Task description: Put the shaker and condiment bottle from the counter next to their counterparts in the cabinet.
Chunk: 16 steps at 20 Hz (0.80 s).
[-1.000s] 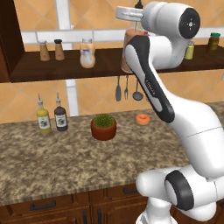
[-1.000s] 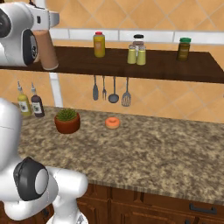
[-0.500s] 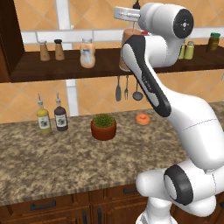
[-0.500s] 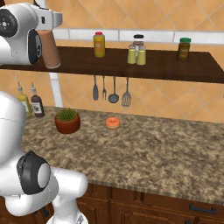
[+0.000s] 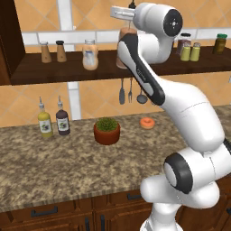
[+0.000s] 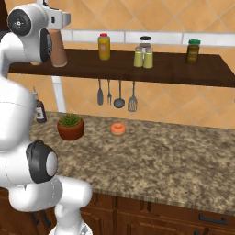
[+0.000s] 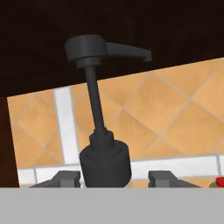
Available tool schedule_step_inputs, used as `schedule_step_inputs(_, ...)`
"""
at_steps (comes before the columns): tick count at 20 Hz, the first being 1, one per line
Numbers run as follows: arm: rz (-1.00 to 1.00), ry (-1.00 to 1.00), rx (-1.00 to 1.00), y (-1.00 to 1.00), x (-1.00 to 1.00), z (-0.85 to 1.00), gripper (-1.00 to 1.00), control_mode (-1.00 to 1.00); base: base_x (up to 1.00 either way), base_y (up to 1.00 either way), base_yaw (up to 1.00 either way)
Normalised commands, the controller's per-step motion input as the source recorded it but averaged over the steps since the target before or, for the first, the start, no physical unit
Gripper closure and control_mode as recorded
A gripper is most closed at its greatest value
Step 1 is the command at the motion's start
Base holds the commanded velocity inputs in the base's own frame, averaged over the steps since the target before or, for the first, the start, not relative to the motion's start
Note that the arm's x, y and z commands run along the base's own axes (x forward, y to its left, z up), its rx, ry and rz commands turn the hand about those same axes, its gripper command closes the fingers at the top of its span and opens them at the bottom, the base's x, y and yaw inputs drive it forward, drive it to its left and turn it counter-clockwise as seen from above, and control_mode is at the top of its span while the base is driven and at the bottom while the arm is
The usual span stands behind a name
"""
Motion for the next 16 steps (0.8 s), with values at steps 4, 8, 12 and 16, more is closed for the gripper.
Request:
schedule_step_inputs(4,0.00,0.00,0.01,0.24,0.62,0.00,1.00,-1.00,0.00,0.00,0.00)
schedule_step_inputs(8,0.00,0.00,0.00,0.22,0.57,0.00,1.00,-1.00,0.00,0.00,0.00)
schedule_step_inputs(12,0.00,0.01,0.00,0.30,0.63,0.00,-1.00,-1.00,0.00,0.00,0.00)
schedule_step_inputs(16,0.00,0.00,0.00,0.26,0.61,0.00,-1.00,-1.00,0.00,0.00,0.00)
